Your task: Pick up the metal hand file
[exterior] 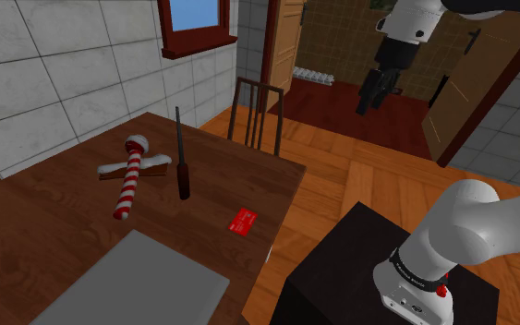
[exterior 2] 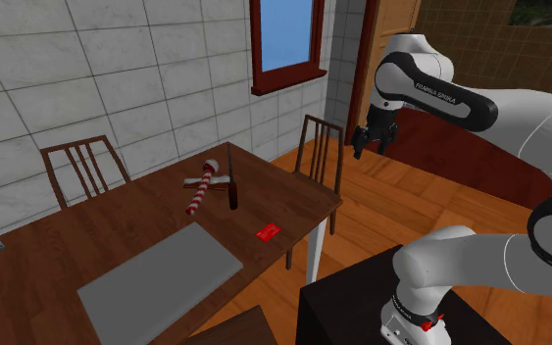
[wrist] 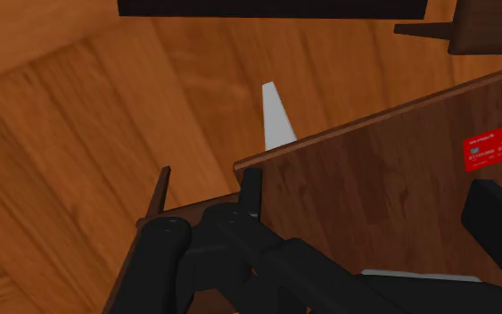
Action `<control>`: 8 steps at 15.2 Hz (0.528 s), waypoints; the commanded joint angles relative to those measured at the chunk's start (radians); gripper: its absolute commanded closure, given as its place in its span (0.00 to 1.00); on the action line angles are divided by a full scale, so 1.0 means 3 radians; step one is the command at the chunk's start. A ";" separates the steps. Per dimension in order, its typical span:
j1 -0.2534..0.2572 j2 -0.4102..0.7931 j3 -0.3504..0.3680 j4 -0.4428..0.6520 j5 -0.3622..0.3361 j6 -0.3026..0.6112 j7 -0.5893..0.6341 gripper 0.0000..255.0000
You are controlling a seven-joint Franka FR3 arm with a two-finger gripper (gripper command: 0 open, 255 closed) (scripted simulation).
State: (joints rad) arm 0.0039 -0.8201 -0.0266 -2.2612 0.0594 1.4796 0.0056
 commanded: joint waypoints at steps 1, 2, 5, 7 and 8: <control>0.0000 0.0000 0.0000 0.0000 0.0000 0.0000 0.0000 0.00; 0.0012 0.0001 0.0072 -0.0059 0.0036 0.0109 0.0071 0.00; 0.0049 0.0039 0.0293 -0.0209 0.0135 0.0443 0.0281 0.00; 0.0073 0.0093 0.0442 -0.0284 0.0190 0.0669 0.0420 0.00; 0.0082 0.0128 0.0519 -0.0314 0.0214 0.0783 0.0490 0.00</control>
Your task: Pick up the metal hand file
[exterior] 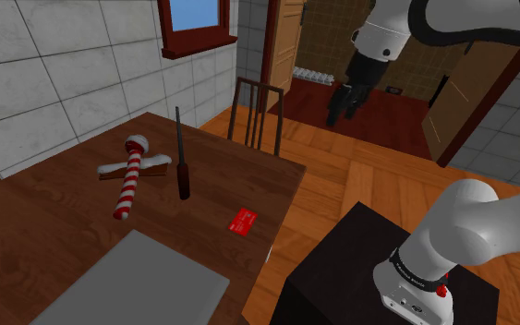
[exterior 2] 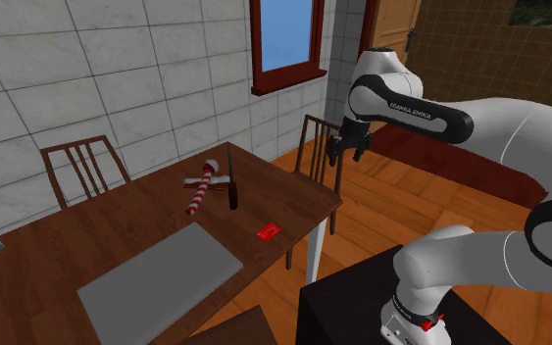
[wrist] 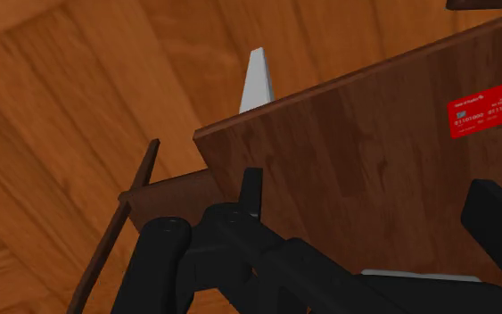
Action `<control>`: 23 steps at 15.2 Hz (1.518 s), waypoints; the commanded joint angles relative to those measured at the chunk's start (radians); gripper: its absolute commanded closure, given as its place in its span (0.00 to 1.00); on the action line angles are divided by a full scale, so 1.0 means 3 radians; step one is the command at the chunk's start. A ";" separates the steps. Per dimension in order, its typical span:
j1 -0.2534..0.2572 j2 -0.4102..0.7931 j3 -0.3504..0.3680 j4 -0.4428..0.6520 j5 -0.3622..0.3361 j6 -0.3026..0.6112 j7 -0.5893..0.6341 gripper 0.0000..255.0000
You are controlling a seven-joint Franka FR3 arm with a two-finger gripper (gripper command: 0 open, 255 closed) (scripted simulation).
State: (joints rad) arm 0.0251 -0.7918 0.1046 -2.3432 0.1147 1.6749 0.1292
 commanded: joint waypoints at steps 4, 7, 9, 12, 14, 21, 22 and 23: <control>0.0034 0.0231 0.0394 -0.0109 0.0094 0.0587 0.0363 0.00; 0.0025 0.0433 0.0636 -0.0104 0.0097 0.0923 0.0590 0.00; 0.0002 0.0591 0.0804 -0.0074 0.0072 0.1140 0.0752 0.00; -0.0063 0.0860 0.1065 0.0012 -0.0021 0.1448 0.1018 0.00; -0.0129 0.1058 0.1249 0.0095 -0.0128 0.1636 0.1218 0.00; -0.0499 0.1894 0.1968 0.0567 -0.0917 0.2110 0.2142 0.00; -0.0557 0.2041 0.2075 0.0661 -0.1101 0.2139 0.2313 0.00; -0.0607 0.2198 0.2178 0.0763 -0.1308 0.2153 0.2496 0.00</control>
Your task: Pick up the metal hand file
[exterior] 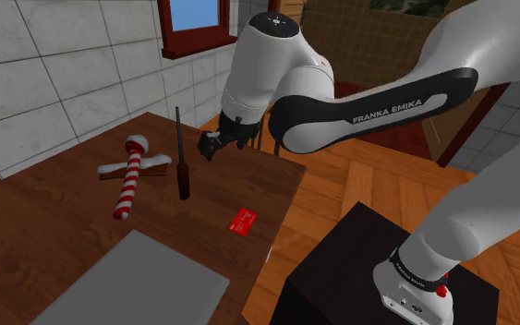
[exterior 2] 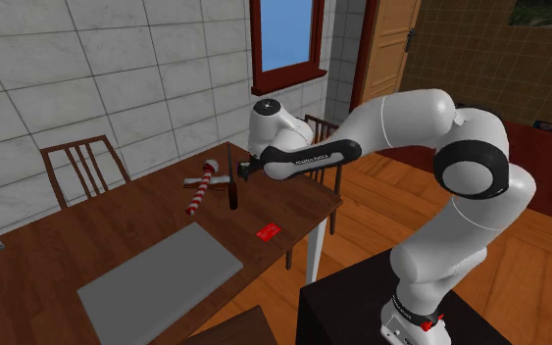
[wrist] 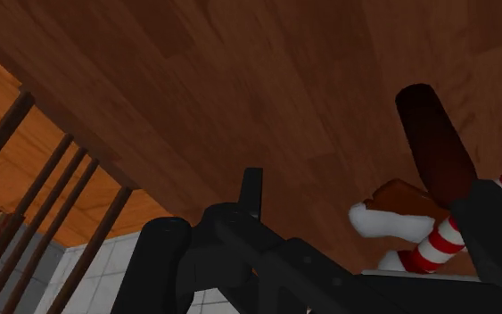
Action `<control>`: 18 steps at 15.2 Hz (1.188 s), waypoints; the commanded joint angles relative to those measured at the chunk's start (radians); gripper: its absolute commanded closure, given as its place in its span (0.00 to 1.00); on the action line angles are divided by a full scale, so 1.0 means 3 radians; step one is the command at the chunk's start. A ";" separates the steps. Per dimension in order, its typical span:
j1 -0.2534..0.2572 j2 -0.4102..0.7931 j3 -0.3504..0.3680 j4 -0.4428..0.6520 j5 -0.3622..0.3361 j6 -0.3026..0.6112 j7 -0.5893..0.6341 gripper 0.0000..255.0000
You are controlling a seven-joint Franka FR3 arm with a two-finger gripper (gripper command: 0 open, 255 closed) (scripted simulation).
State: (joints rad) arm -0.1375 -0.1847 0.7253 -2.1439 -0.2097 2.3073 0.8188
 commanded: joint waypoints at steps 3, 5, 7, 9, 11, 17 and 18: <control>-0.0113 0.0709 0.0341 0.0454 -0.0949 -0.0019 0.0782 0.00; 0.0015 0.1085 0.0358 0.0729 -0.1429 -0.0140 0.1131 0.00; 0.0224 0.1434 0.0293 0.1023 -0.1832 -0.0283 0.1398 0.00; 0.0351 0.1589 0.0218 0.1133 -0.2003 -0.0315 0.1516 0.00; 0.0369 0.1624 0.0192 0.1092 -0.2063 -0.0264 0.1576 0.00; 0.0409 0.1714 0.0133 0.1009 -0.2211 -0.0156 0.1721 0.00; 0.0410 0.1711 0.0135 0.1008 -0.2208 -0.0159 0.1722 1.00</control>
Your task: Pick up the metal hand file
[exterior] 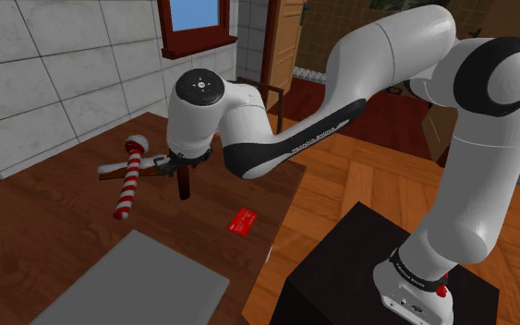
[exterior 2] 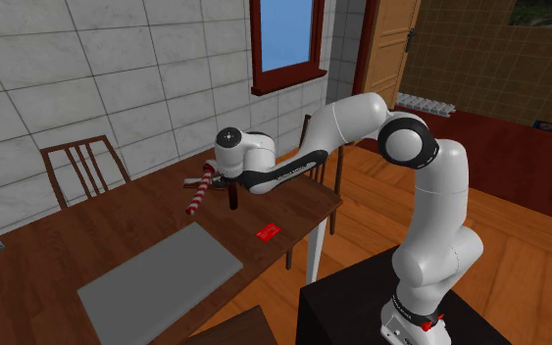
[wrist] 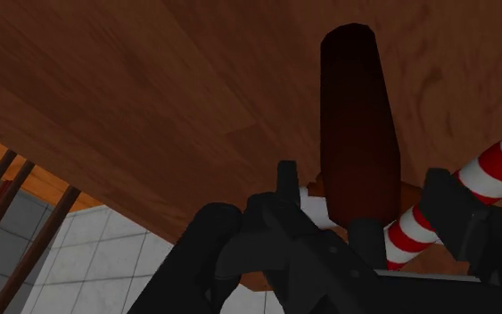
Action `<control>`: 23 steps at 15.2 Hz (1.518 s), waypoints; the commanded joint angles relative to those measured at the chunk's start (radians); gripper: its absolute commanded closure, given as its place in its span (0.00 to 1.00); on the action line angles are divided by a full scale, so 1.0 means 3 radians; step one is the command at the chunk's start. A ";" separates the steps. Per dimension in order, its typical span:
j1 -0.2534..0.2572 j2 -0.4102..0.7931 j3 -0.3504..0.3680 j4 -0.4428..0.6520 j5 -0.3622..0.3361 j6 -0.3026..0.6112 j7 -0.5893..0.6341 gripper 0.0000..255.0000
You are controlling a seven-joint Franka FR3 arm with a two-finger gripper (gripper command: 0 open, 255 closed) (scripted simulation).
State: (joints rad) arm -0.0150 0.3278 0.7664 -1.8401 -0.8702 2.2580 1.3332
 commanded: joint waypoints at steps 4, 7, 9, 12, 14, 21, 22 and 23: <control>0.0004 0.0007 -0.0004 -0.0003 -0.0010 0.0006 0.0010 1.00; 0.0006 0.0008 -0.0003 -0.0001 -0.0011 0.0003 0.0011 1.00; 0.0001 0.0006 -0.0004 -0.0003 -0.0009 0.0008 0.0007 1.00; -0.0026 -0.0055 0.0035 0.0049 0.0089 -0.0062 -0.0089 1.00; -0.0042 -0.0092 0.0059 0.0088 0.0152 -0.0110 -0.0151 1.00; -0.0084 -0.0205 0.0130 0.0251 0.0352 -0.0296 -0.0359 1.00; -0.0088 -0.0219 0.0139 0.0277 0.0377 -0.0325 -0.0388 1.00; -0.0092 -0.0232 0.0147 0.0305 0.0402 -0.0354 -0.0415 1.00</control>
State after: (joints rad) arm -0.0395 0.2652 0.8072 -1.7547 -0.7597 2.1600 1.2186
